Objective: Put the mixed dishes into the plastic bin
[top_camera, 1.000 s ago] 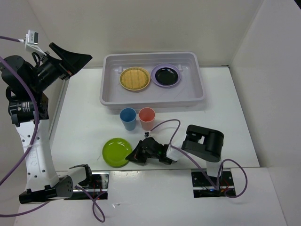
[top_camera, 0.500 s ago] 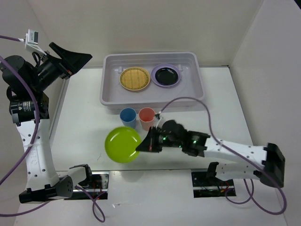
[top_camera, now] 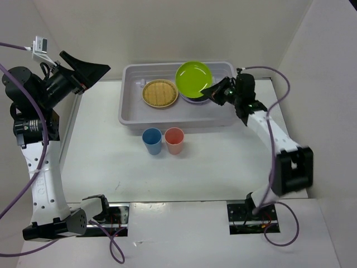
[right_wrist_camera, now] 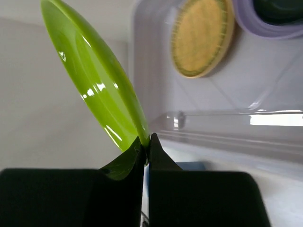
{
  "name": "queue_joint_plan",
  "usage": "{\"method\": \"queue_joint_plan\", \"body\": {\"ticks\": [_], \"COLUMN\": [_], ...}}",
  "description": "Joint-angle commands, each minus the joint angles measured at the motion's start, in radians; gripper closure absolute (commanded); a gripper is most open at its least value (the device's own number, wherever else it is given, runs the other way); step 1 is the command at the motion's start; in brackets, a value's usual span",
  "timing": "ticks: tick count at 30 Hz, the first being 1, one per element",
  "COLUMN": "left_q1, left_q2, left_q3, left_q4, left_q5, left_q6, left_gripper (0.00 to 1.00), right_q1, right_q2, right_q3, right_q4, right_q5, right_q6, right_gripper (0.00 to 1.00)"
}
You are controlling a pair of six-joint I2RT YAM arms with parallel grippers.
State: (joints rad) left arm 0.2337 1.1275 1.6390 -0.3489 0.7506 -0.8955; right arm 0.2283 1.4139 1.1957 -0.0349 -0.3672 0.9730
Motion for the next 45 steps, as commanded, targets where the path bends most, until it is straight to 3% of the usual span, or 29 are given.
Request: {"method": "queue_joint_plan", "body": {"ticks": [1,8,15,22,30,33,36,39,45], "left_q1": [0.006,0.006,0.006,0.006,0.006,0.006,0.006,0.006,-0.040], "left_q2": [-0.028,-0.058,-0.087,-0.159,-0.215,-0.250,-0.261,-0.284,-0.243], "left_q3": [-0.022,-0.079,-0.107,-0.145,-0.274,-0.327,-0.370,-0.406,-0.461], "left_q4": [0.042,-0.024,-0.036,-0.151,-0.234,-0.245,-0.272,-0.292,-0.328], "left_q5": [0.030,0.030,0.030,-0.045,-0.034,-0.043,-0.056,-0.095,-0.209], "left_q6": [-0.008,0.043,0.053,0.125,0.204,0.214,0.259,0.283,0.372], "left_gripper": [0.04,0.04,0.04,0.04,0.04,0.04,0.04,0.04,0.08], "right_q1": [-0.026,-0.049,-0.058,-0.058,-0.069,-0.078,-0.087,-0.096,-0.070], "right_q2": [0.187,0.570,0.799,0.910,0.932,0.932,0.932,0.899,0.734], "right_q3": [0.088,0.401,0.605,0.732,0.732,0.711,0.723,0.732,0.732], "right_q4": [0.127,-0.017,-0.097,-0.192,-0.180,-0.165,-0.165,-0.189,-0.223], "right_q5": [-0.154,0.006,0.068,0.175,0.206,0.206,0.206,0.217,0.228], "right_q6": [-0.003,-0.062,-0.028,-0.019,0.003,0.012,0.012,-0.014,-0.111], "right_gripper": [1.00,1.00,1.00,1.00,0.99,0.82,0.55,0.39,0.23]}}
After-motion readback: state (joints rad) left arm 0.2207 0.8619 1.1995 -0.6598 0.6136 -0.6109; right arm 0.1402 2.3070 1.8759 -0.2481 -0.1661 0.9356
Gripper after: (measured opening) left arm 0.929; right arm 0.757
